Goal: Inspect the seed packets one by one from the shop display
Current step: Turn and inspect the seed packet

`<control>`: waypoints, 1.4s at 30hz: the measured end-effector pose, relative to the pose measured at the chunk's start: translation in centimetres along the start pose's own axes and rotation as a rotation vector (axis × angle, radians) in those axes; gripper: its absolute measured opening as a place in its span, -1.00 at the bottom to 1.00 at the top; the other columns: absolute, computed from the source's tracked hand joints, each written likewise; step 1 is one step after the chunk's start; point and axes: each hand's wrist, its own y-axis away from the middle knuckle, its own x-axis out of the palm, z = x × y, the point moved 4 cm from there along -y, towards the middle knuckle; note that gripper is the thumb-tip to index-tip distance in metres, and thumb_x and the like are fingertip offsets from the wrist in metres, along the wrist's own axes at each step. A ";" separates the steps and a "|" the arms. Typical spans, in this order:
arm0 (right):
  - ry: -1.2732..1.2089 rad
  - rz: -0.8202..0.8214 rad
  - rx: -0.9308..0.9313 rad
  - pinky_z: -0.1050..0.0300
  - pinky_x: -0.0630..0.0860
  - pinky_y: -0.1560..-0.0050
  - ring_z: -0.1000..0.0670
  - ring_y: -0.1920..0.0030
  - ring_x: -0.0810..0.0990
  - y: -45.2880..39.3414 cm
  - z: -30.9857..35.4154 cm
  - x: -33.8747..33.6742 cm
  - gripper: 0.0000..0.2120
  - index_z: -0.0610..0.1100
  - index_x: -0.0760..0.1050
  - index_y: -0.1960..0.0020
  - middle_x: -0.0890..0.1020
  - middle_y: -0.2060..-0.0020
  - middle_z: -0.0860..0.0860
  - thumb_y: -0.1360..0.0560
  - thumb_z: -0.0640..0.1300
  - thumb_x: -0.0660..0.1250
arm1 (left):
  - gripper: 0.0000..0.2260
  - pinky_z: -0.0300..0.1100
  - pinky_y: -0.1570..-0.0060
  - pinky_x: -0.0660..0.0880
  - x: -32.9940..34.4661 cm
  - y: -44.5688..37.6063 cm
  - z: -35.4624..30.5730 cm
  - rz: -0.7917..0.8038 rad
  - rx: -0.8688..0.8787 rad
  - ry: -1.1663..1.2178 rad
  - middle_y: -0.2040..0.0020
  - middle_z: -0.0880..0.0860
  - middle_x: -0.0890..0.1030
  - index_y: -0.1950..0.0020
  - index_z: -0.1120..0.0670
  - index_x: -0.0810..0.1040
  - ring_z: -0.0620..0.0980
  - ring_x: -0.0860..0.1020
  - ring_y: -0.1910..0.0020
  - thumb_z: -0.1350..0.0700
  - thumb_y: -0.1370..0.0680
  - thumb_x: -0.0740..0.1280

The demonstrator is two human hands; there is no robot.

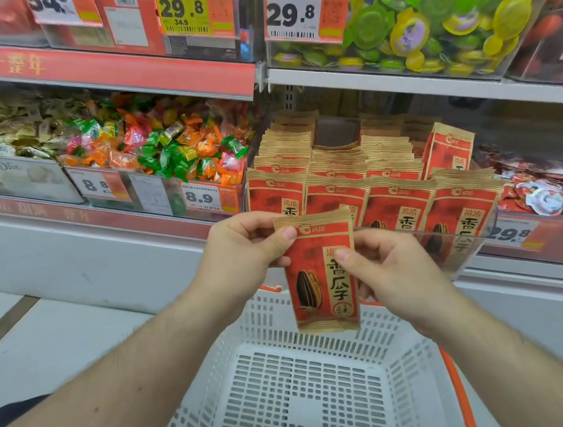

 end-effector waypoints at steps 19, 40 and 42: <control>0.005 0.161 0.167 0.16 0.40 0.36 0.03 0.43 0.49 0.0 -1.3 -0.3 -0.84 -0.20 0.62 0.01 0.65 0.37 -0.03 -0.54 -0.10 0.37 | -0.83 -0.22 0.38 0.51 0.0 0.0 1.4 0.056 -0.144 0.021 0.17 0.11 0.68 -0.01 0.18 0.66 -0.02 0.58 0.28 0.11 -0.51 0.40; -0.166 0.280 0.222 0.10 0.61 0.25 -0.14 0.17 0.69 0.3 -1.0 -0.8 -0.54 -0.22 0.53 -0.20 0.71 0.08 -0.25 -0.33 -0.13 0.48 | -0.62 0.04 0.15 0.64 1.3 2.0 1.0 0.361 -0.265 0.056 0.01 0.07 0.72 -0.19 0.05 0.57 0.07 0.70 0.08 0.13 -0.37 0.42; -0.121 0.351 0.216 0.10 0.62 0.26 -0.14 0.21 0.68 0.5 -0.8 -0.6 -0.47 -0.20 0.48 -0.24 0.69 0.07 -0.29 -0.31 -0.23 0.54 | -0.62 -0.03 0.23 0.66 1.2 1.9 1.1 0.333 -0.264 0.088 0.05 0.07 0.72 -0.17 0.08 0.57 0.05 0.70 0.13 0.13 -0.36 0.41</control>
